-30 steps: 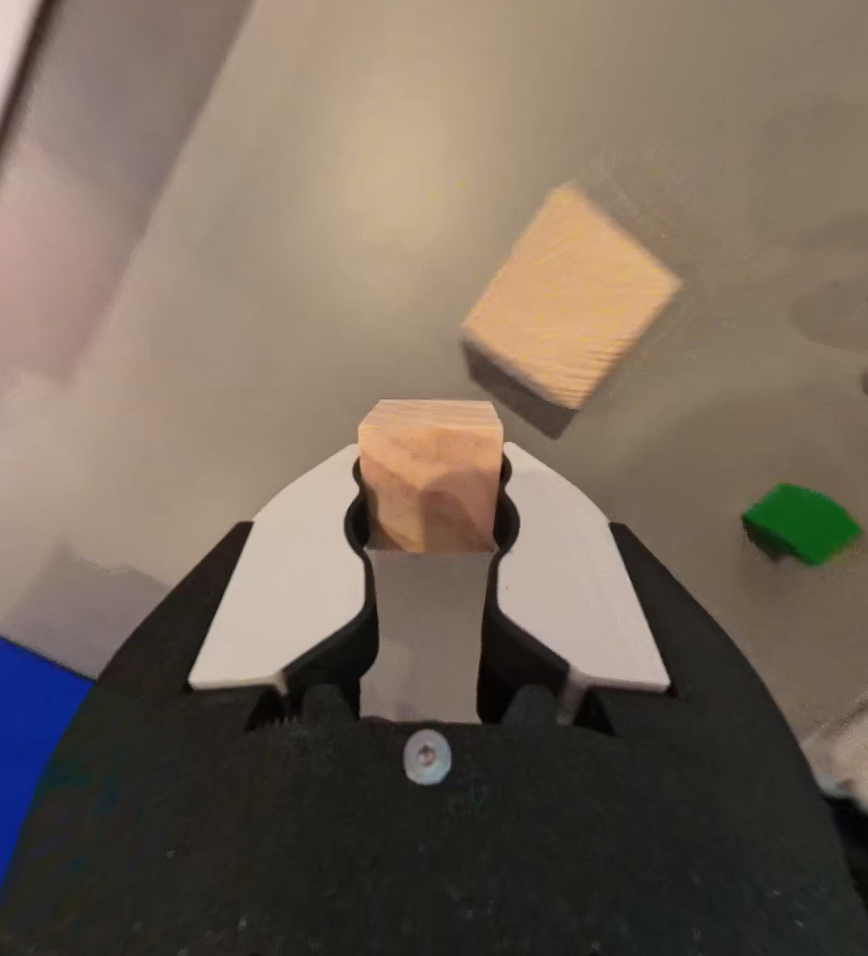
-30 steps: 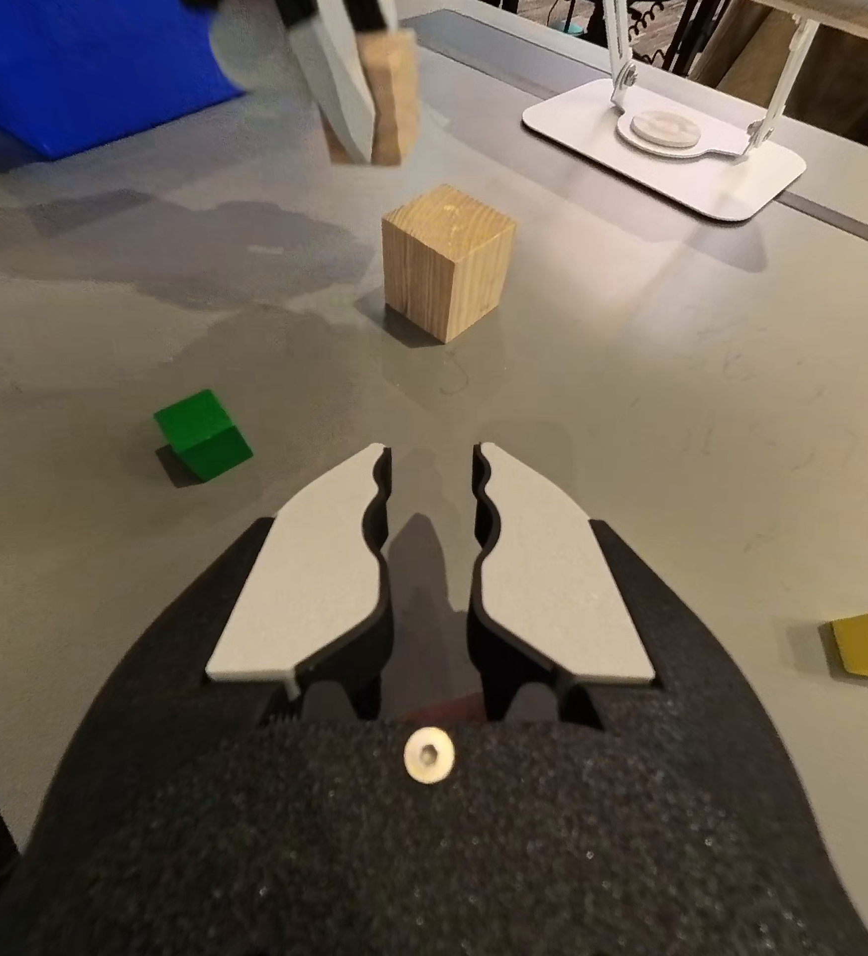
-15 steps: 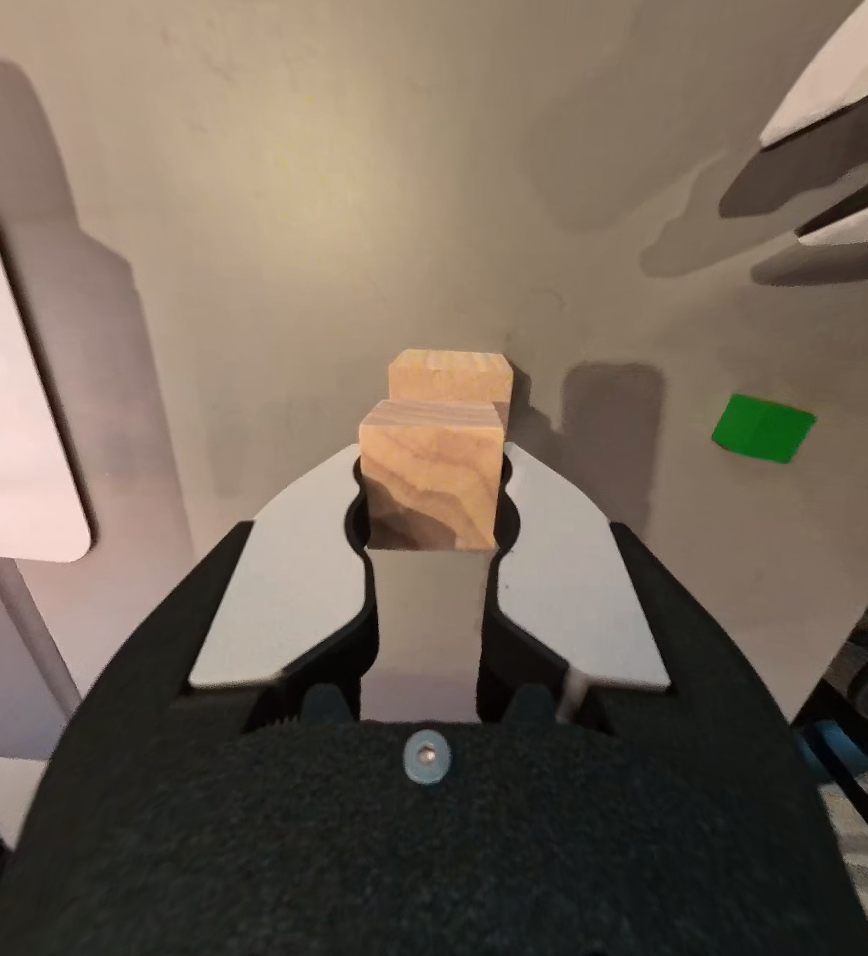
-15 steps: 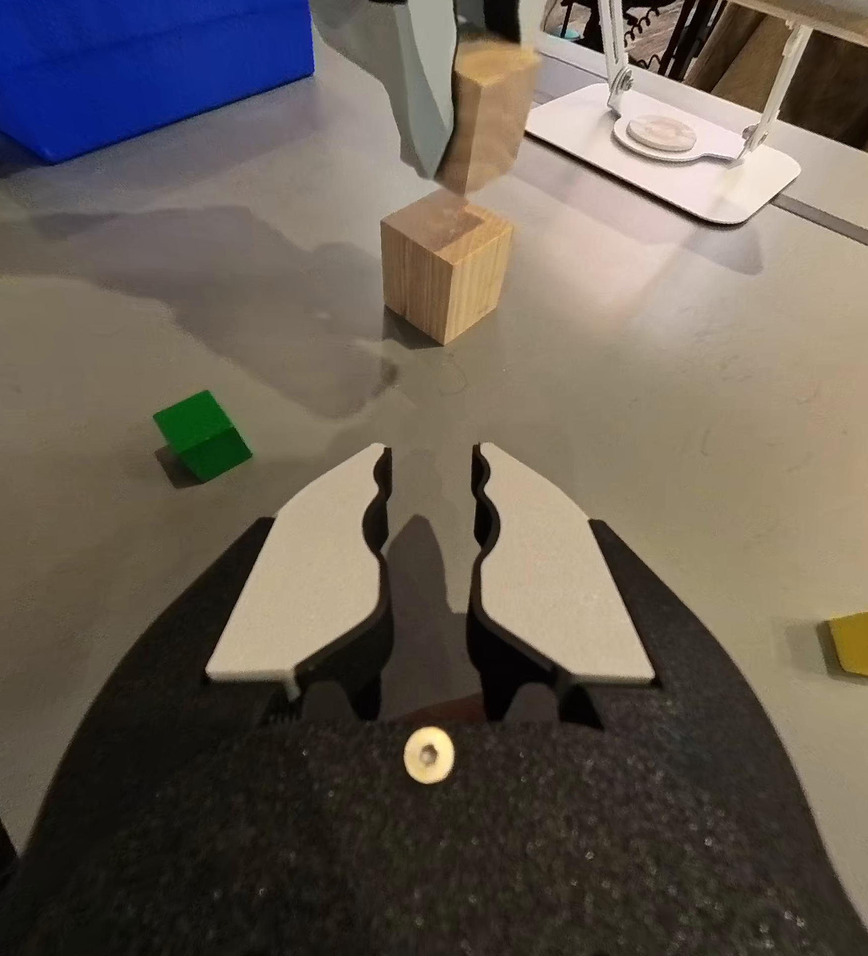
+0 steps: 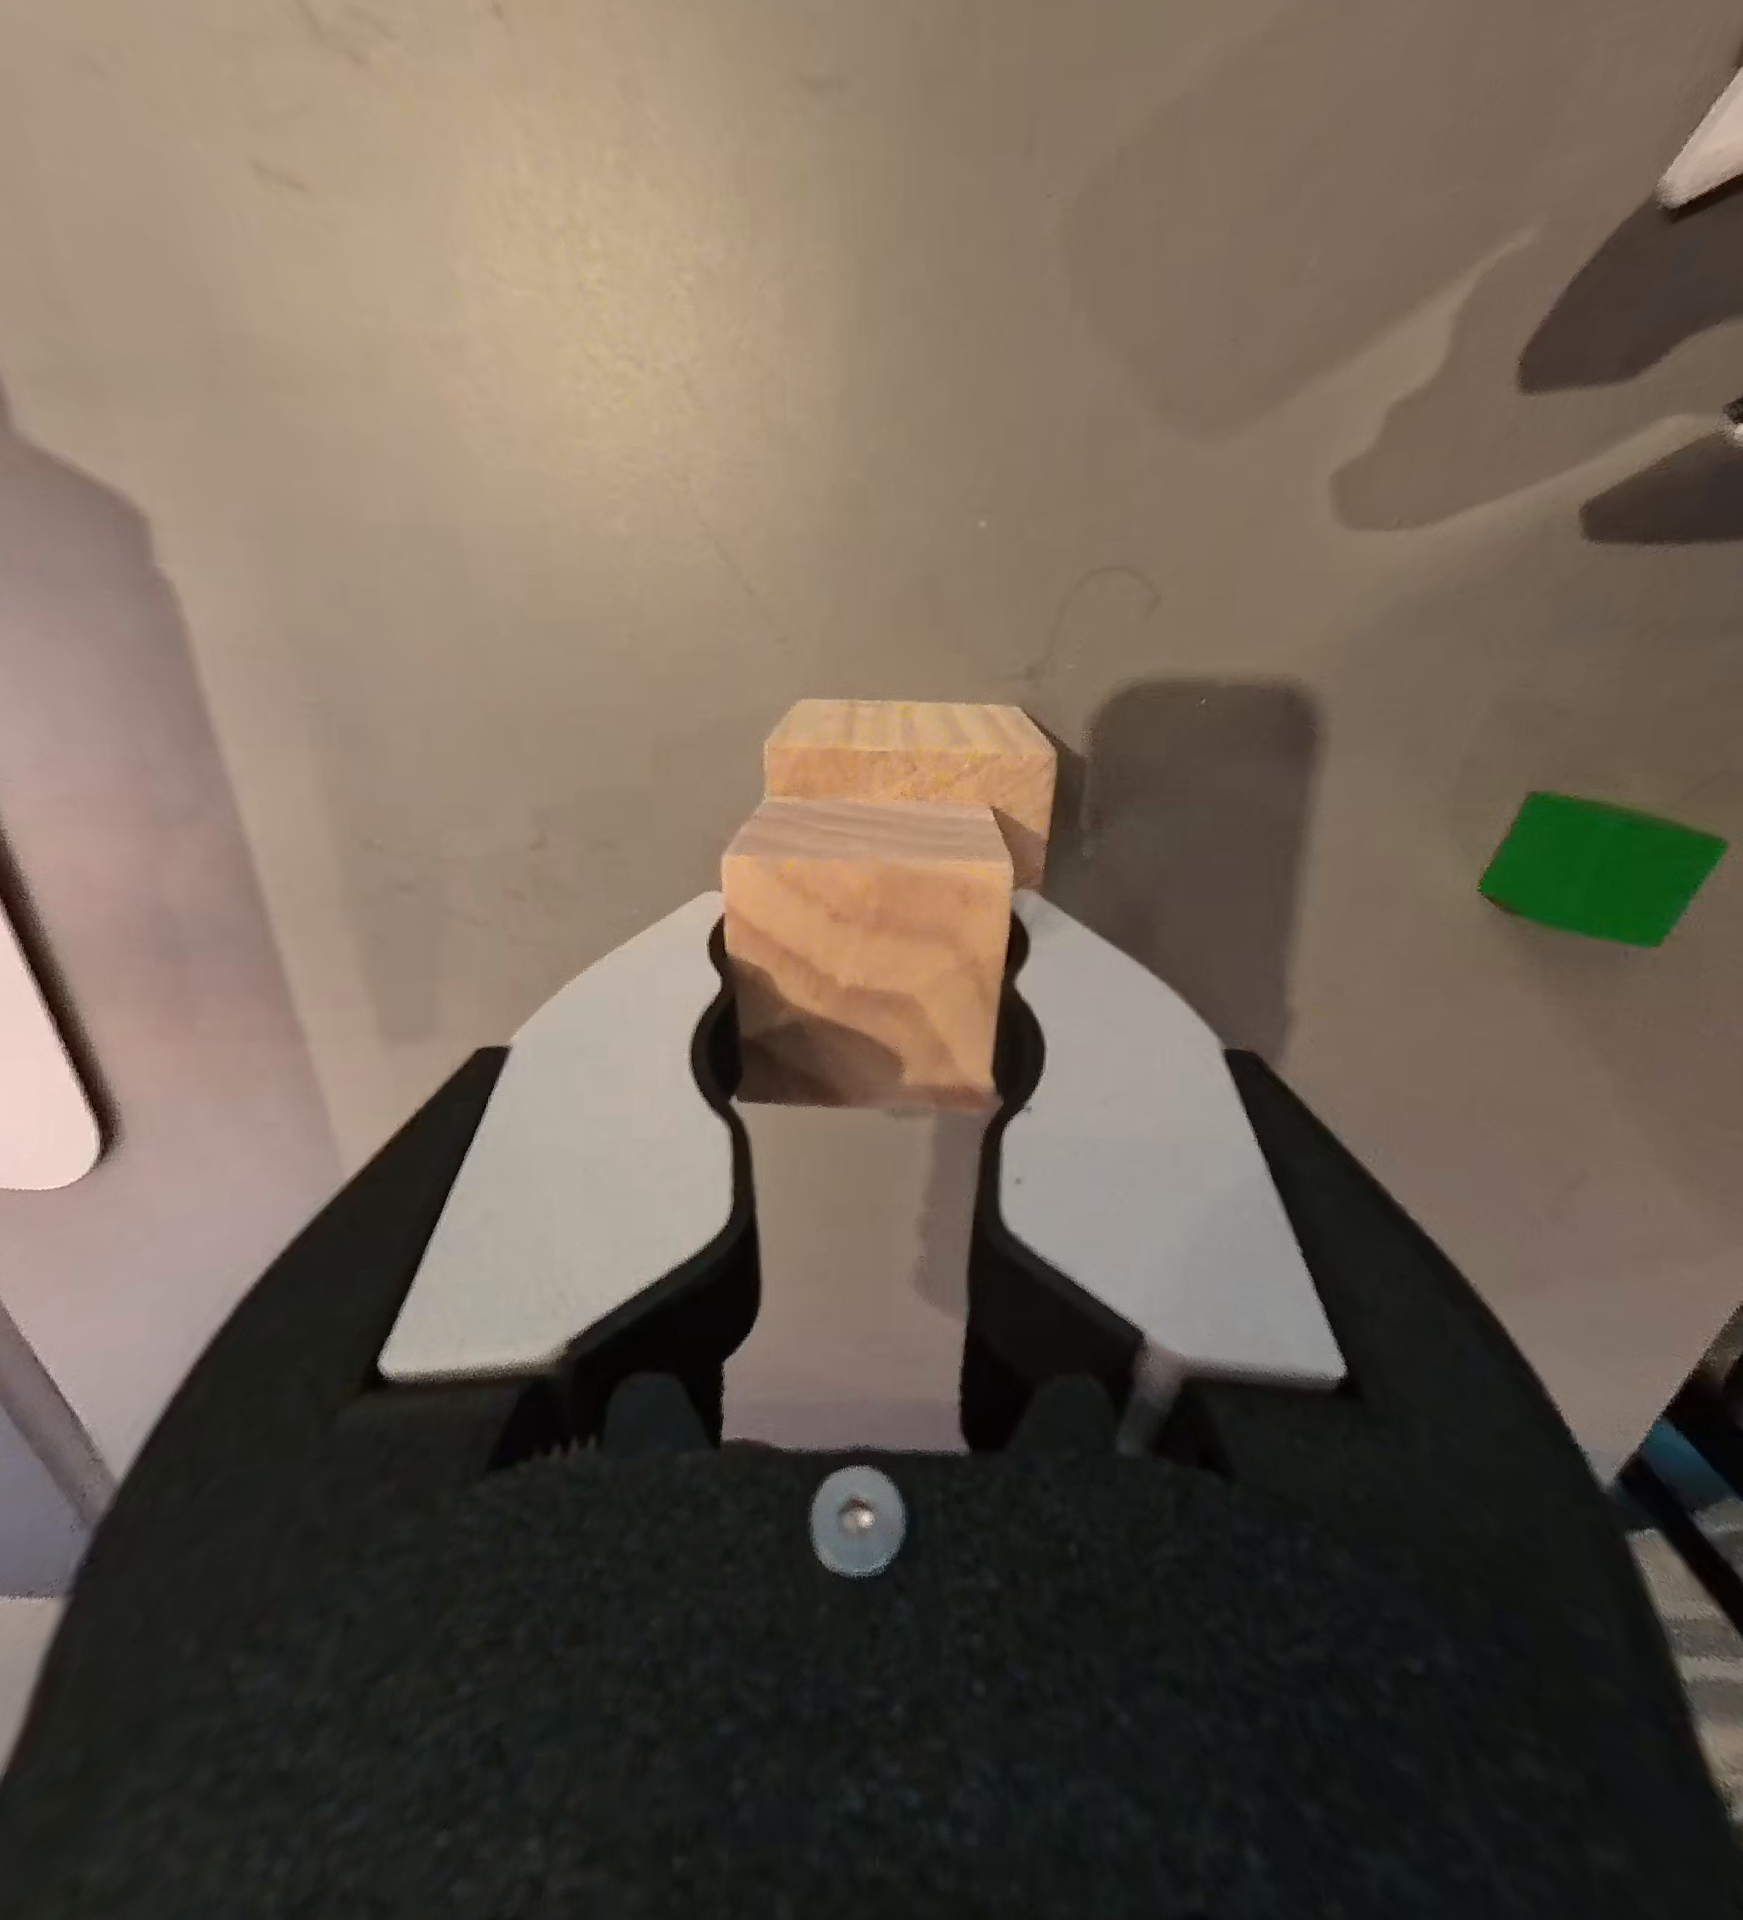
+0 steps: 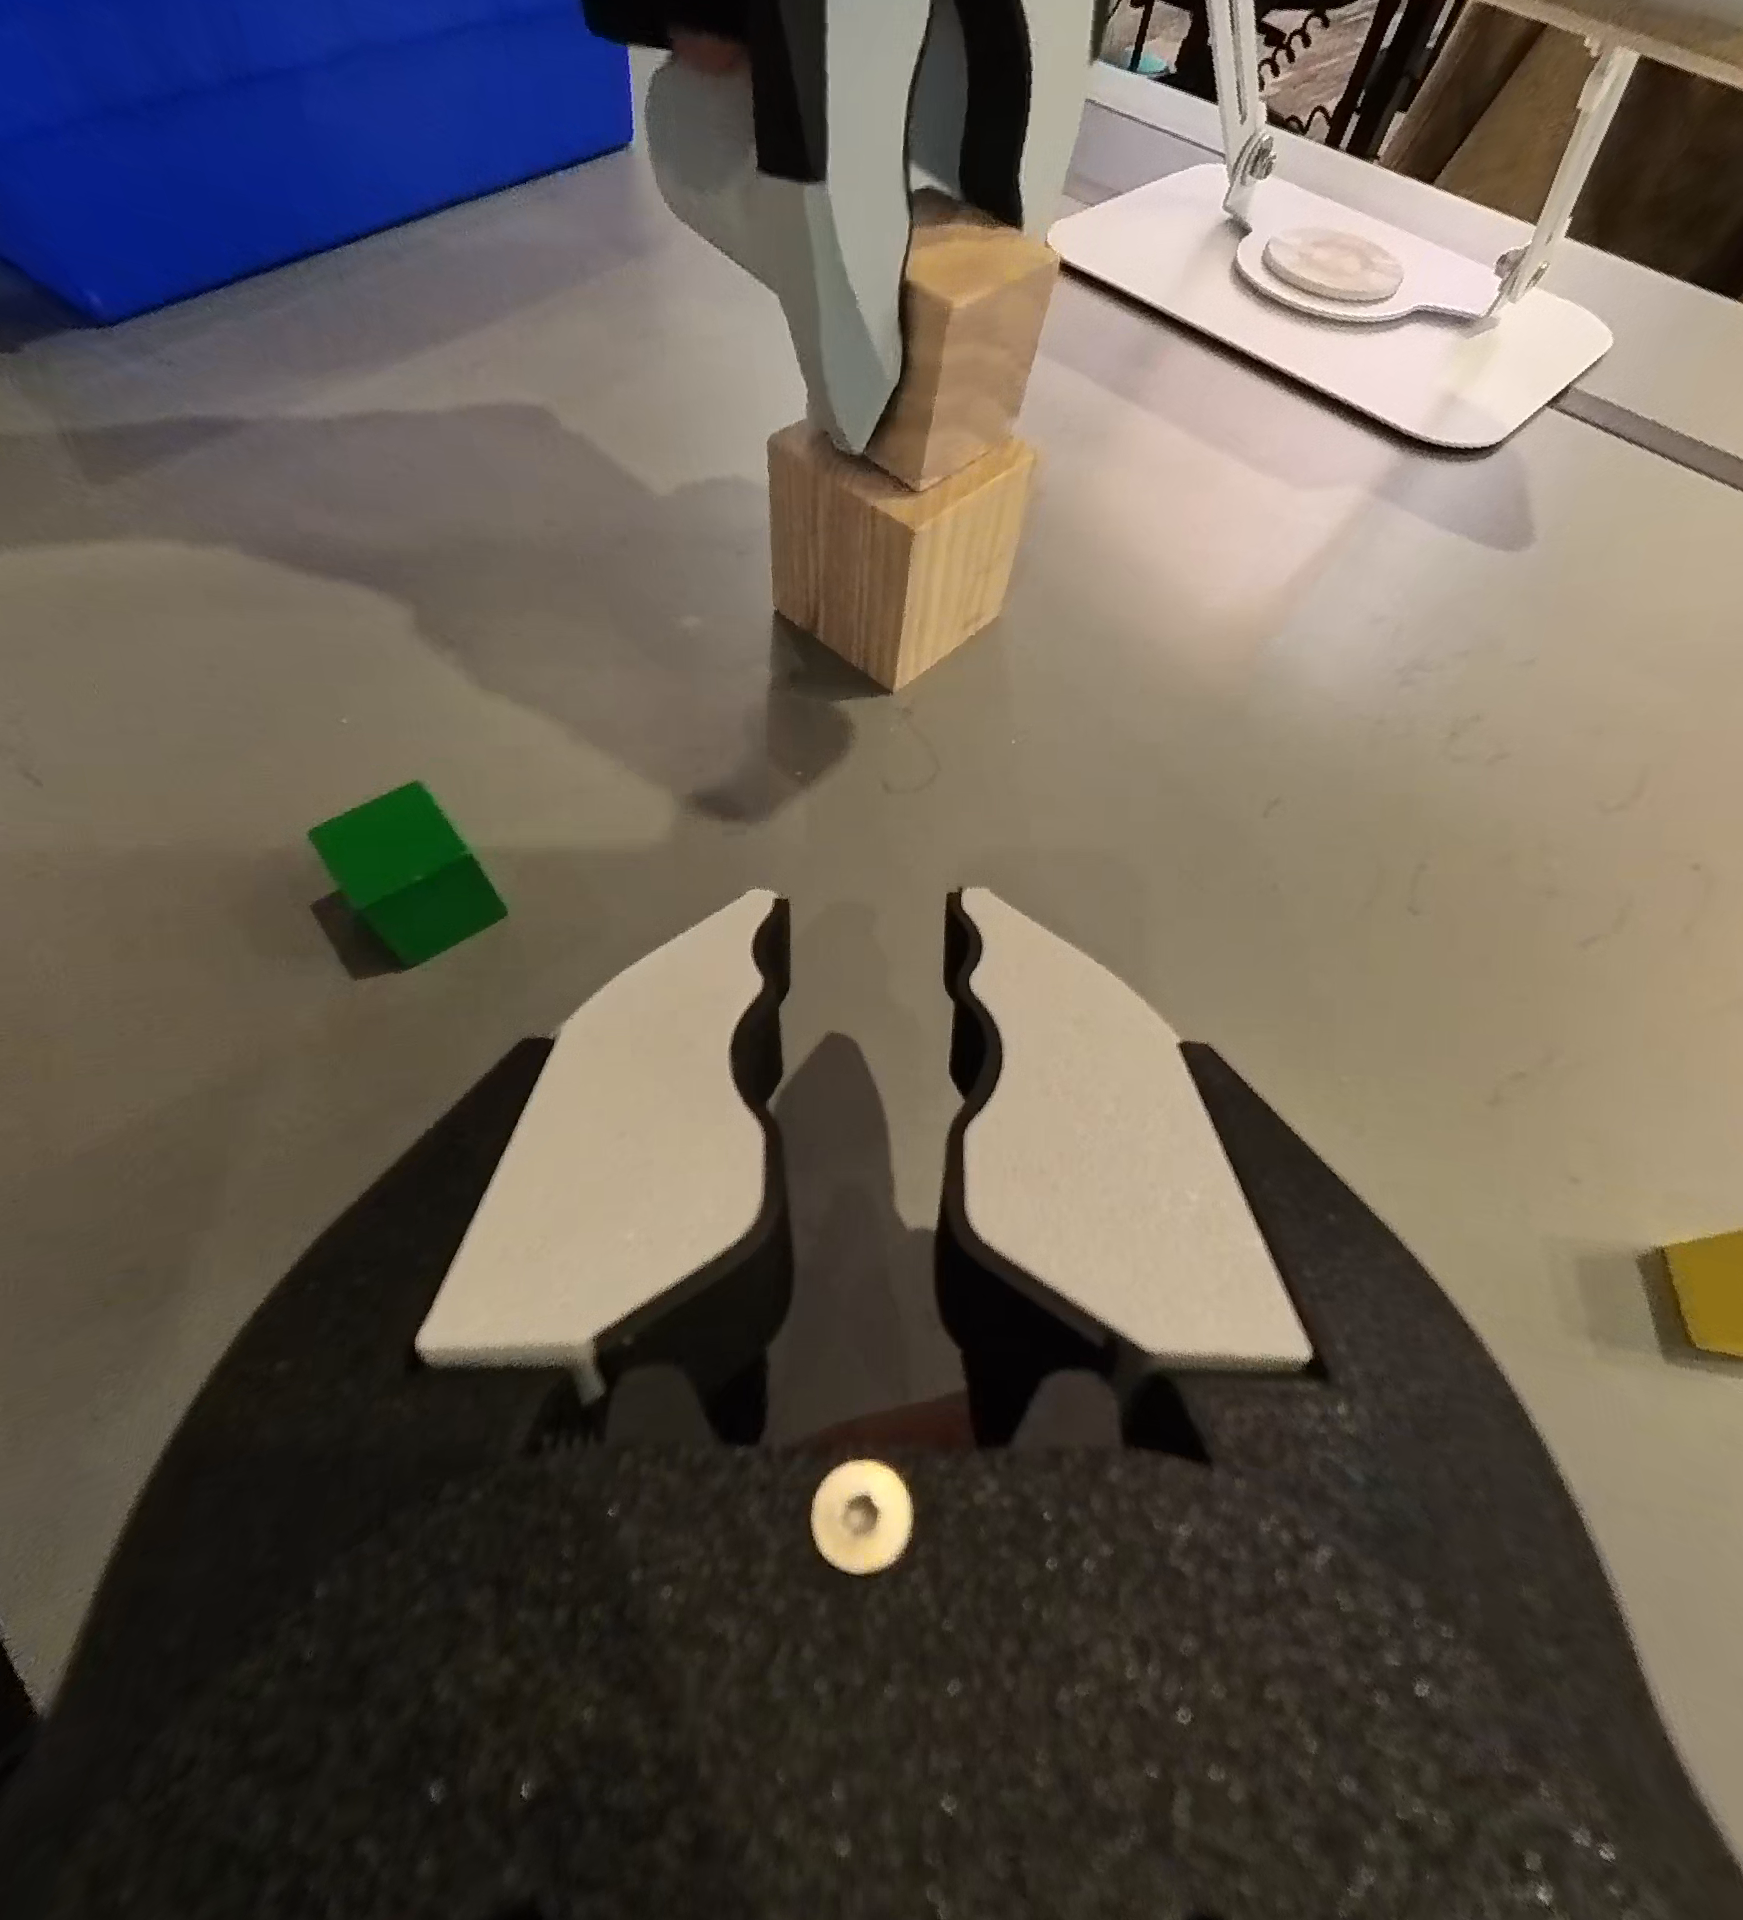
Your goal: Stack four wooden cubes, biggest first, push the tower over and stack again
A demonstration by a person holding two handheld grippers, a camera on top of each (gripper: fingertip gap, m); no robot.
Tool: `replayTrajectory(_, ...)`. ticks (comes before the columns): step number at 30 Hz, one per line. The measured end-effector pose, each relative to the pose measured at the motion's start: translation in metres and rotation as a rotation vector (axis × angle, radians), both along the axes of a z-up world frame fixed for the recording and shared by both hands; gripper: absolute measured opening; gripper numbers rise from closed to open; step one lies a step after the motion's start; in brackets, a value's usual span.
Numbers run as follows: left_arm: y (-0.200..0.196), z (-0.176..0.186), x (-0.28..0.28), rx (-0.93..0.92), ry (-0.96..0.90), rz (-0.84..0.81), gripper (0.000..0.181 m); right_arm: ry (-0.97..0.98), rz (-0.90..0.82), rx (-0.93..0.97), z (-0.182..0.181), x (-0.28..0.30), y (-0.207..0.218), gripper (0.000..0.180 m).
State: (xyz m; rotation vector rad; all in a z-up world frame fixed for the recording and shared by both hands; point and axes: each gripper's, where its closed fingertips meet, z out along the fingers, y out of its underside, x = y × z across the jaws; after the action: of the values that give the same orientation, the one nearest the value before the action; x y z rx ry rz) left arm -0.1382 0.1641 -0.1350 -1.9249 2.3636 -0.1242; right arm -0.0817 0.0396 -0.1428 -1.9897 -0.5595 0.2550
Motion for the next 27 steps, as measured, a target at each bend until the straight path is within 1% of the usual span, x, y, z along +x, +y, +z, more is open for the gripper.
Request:
replayTrajectory(2, -0.004, 0.002, 0.002, -0.028, -0.027, 0.013, 0.045, 0.002, -0.001, 0.001, 0.0, 0.0, 0.0, 0.028)
replayTrajectory(4, -0.01, 0.01, 0.002, -0.052, -0.047, 0.031, 0.06, 0.003, -0.001, 0.001, 0.0, 0.0, 0.0, 0.028)
replayTrajectory(5, -0.011, 0.016, 0.002, -0.038, -0.064, 0.031, 0.063, 0.003, 0.0, 0.0, 0.0, 0.0, 0.0, 0.028)
replayTrajectory(7, -0.015, 0.033, 0.002, 0.024, -0.12, 0.038, 0.077, 0.002, 0.003, -0.002, 0.0, 0.0, 0.0, 0.028)
replayTrajectory(8, -0.02, 0.043, 0.002, 0.054, -0.157, 0.046, 0.08, 0.002, 0.002, -0.003, 0.0, 0.0, 0.0, 0.028)
replayTrajectory(11, -0.03, 0.07, -0.004, 0.268, -0.3, 0.124, 0.075, 0.004, 0.0, 0.0, 0.0, 0.0, 0.0, 0.028)
replayTrajectory(13, -0.056, 0.071, -0.014, 0.294, -0.392, 0.226, 0.076, 0.007, -0.005, 0.001, 0.001, 0.001, 0.0, 0.028)
replayTrajectory(16, -0.104, 0.045, -0.031, 0.251, -0.455, 0.328, 0.072, 0.015, 0.005, -0.002, 0.001, 0.0, 0.0, 0.028)
replayTrajectory(18, -0.131, 0.018, -0.04, 0.217, -0.452, 0.333, 0.068, 0.018, 0.009, -0.007, 0.0, 0.0, 0.0, 0.028)
replayTrajectory(20, -0.152, -0.008, -0.044, 0.176, -0.422, 0.291, 0.071, 0.018, 0.011, -0.011, 0.0, -0.001, 0.0, 0.028)
replayTrajectory(21, -0.159, -0.018, -0.045, 0.168, -0.408, 0.25, 0.075, 0.017, 0.012, -0.013, -0.001, -0.001, 0.0, 0.028)
replayTrajectory(23, -0.168, -0.034, -0.047, 0.157, -0.352, 0.146, 0.075, 0.013, 0.015, -0.02, -0.002, -0.001, 0.0, 0.028)
replayTrajectory(25, -0.165, -0.039, -0.046, 0.171, -0.304, 0.07, 0.076, 0.012, 0.015, -0.024, -0.002, -0.001, 0.0, 0.028)
replayTrajectory(27, -0.16, -0.039, -0.042, 0.145, -0.276, 0.021, 0.074, 0.012, 0.015, -0.025, -0.002, -0.001, 0.0, 0.028)
